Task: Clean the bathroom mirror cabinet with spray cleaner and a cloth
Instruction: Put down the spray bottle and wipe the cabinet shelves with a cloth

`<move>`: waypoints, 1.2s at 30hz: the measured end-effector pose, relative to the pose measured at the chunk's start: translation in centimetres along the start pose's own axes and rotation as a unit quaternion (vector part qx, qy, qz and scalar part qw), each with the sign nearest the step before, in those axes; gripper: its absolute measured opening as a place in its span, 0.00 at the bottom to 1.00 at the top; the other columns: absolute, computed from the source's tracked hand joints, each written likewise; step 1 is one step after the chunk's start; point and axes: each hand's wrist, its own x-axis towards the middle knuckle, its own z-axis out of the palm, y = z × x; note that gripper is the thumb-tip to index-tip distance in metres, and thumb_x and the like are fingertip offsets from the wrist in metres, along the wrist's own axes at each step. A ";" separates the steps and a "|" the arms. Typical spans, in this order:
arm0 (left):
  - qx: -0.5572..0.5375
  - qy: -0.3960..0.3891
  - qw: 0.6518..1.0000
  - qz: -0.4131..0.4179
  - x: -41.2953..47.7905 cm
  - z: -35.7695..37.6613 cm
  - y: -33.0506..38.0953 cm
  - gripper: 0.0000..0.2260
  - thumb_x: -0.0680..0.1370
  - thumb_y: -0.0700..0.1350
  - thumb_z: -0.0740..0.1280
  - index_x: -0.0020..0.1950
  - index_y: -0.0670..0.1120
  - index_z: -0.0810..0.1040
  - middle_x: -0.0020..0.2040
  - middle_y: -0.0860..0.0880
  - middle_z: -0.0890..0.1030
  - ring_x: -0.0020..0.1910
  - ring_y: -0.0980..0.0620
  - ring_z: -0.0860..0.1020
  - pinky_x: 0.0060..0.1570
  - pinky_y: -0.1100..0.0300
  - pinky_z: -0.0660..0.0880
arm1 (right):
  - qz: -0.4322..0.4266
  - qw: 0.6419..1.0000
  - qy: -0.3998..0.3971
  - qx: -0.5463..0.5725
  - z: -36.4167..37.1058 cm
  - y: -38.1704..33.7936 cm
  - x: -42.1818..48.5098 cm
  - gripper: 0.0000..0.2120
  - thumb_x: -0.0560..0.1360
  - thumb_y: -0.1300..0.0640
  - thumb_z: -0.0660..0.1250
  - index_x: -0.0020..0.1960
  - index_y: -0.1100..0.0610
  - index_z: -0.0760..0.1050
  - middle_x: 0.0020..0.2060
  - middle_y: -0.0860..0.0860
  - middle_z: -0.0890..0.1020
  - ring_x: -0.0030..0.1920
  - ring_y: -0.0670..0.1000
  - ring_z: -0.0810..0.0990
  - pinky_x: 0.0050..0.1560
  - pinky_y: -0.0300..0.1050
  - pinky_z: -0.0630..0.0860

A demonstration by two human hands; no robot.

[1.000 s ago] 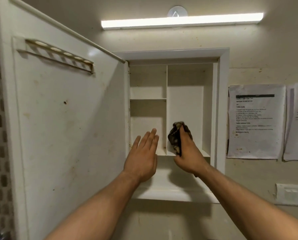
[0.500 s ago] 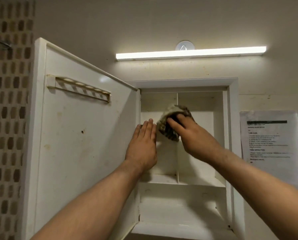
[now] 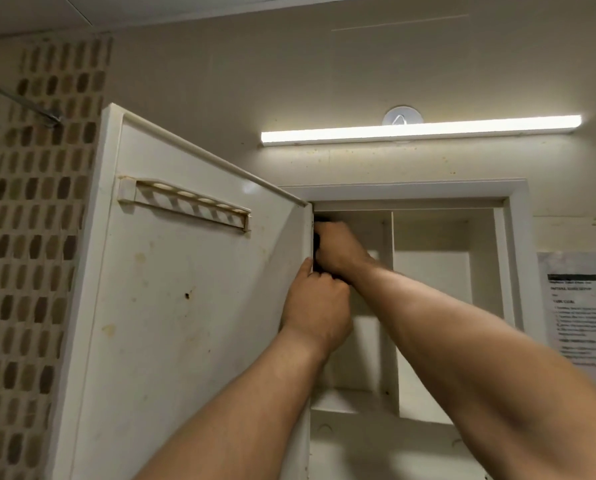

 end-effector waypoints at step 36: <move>-0.032 -0.039 0.999 -0.022 -0.3 -0.8 0.5 0.10 0.77 0.43 0.63 0.54 0.45 0.81 0.47 0.47 0.83 0.50 0.48 0.80 0.71 0.53 0.65 | 0.071 0.950 -0.262 -0.152 -2.3 -0.9 -0.3 0.14 0.83 0.57 0.61 0.65 0.58 0.78 0.57 0.55 0.83 0.50 0.54 0.81 0.49 0.47 0.76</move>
